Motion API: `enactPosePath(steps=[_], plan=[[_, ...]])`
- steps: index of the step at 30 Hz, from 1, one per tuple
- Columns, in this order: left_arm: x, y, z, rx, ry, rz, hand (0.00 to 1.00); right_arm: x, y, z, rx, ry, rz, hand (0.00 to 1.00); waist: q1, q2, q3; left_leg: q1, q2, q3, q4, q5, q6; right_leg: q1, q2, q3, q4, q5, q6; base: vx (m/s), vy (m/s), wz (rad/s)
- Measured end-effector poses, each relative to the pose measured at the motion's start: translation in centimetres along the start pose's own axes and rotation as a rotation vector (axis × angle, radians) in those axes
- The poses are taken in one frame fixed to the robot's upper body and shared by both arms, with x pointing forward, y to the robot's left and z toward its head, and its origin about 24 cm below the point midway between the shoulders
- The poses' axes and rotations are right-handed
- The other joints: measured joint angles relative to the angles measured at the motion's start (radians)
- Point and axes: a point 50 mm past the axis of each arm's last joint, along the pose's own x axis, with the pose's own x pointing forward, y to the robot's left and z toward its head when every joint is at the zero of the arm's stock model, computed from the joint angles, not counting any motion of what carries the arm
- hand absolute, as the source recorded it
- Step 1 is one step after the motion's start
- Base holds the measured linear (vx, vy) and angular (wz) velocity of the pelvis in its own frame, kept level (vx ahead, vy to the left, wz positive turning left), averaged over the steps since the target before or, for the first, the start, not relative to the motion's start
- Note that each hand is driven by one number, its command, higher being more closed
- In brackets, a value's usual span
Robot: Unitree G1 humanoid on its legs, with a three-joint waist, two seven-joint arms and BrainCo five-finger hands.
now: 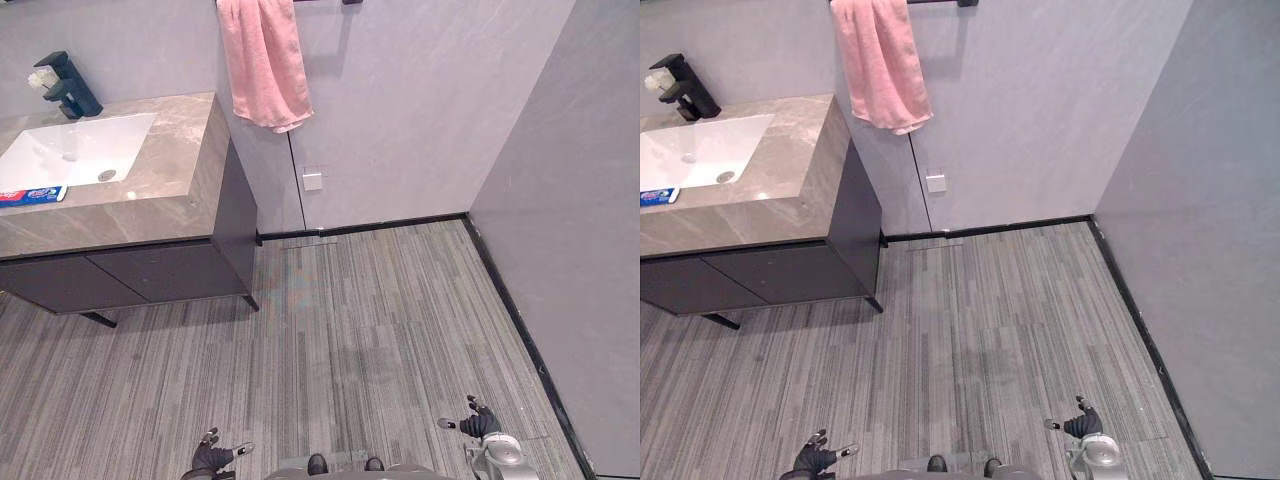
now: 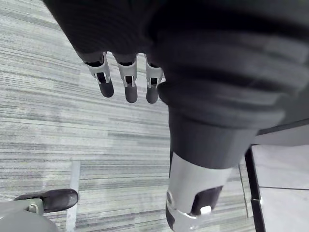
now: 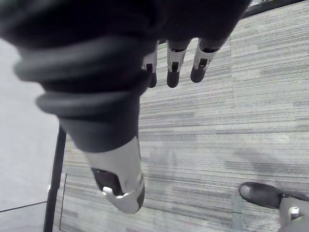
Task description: Organize washtable
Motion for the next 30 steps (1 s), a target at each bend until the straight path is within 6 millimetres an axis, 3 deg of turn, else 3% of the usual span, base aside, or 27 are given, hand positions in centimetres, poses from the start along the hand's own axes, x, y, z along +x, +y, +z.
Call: enactPosePath(steps=[20,30], plan=[[-0.1,-0.3,-0.1,-0.019,0.006,-0.028,0.00,-0.1,1.2,-0.9,0.017,0.049,0.028,0.00,0.001,-0.022,-0.011,0.007,-0.002,0.002,-0.028,0.004,0.004,0.000,0.001,-0.006,-0.005,0.003,-0.003,0.01,-0.002,0.00],[-0.1,-0.9,-0.2,0.013,0.007,-0.055,0.00,-0.2,1.9,-0.8,0.032,0.051,0.041,0.00,0.001,-0.028,-0.008,-0.001,-0.005,0.018,-0.052,0.013,0.019,-0.020,0.003,0.010,-0.025,0.016,-0.022,-0.06,-0.014,-0.05]])
